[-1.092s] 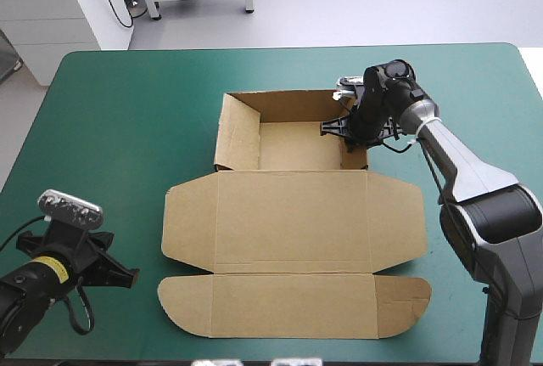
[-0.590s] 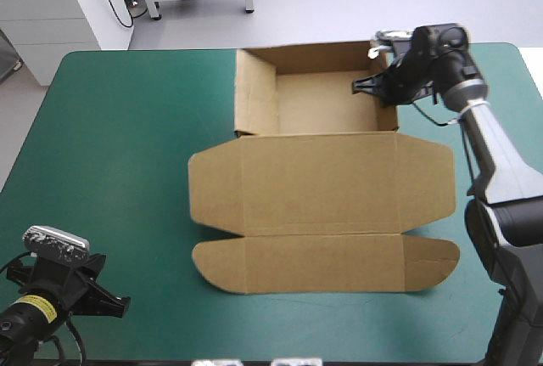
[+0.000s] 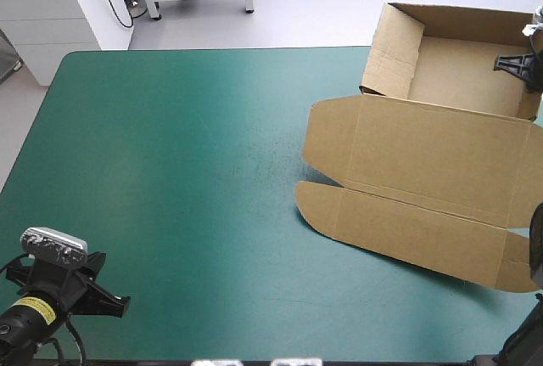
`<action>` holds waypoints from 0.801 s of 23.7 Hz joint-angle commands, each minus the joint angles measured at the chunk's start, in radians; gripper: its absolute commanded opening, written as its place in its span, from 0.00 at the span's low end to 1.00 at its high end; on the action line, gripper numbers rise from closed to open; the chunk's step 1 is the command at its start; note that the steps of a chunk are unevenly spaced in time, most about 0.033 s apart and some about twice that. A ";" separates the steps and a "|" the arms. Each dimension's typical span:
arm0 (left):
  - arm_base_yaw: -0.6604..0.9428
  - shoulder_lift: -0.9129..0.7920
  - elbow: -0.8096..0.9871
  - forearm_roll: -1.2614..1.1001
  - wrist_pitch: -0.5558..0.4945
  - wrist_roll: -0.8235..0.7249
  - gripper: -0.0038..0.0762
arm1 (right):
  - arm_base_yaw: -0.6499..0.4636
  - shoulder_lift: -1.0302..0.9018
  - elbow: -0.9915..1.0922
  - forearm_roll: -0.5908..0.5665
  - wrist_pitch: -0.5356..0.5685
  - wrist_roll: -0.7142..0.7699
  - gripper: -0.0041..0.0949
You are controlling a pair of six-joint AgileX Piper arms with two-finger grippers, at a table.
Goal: Fold the box
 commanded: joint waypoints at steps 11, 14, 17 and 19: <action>-0.007 0.006 -0.025 0.008 -0.070 -0.007 0.04 | -0.054 0.108 -0.031 -0.076 -0.004 -0.033 0.62; -0.007 0.006 -0.025 0.003 -0.099 -0.013 0.04 | -0.069 0.073 -0.036 -0.112 -0.004 -0.021 0.69; -0.007 0.006 -0.025 0.003 -0.104 -0.011 0.04 | -0.073 0.013 -0.036 -0.100 -0.004 -0.021 0.68; -0.007 0.006 -0.025 0.003 -0.106 -0.011 0.04 | -0.073 -0.065 -0.036 -0.074 -0.004 -0.027 0.68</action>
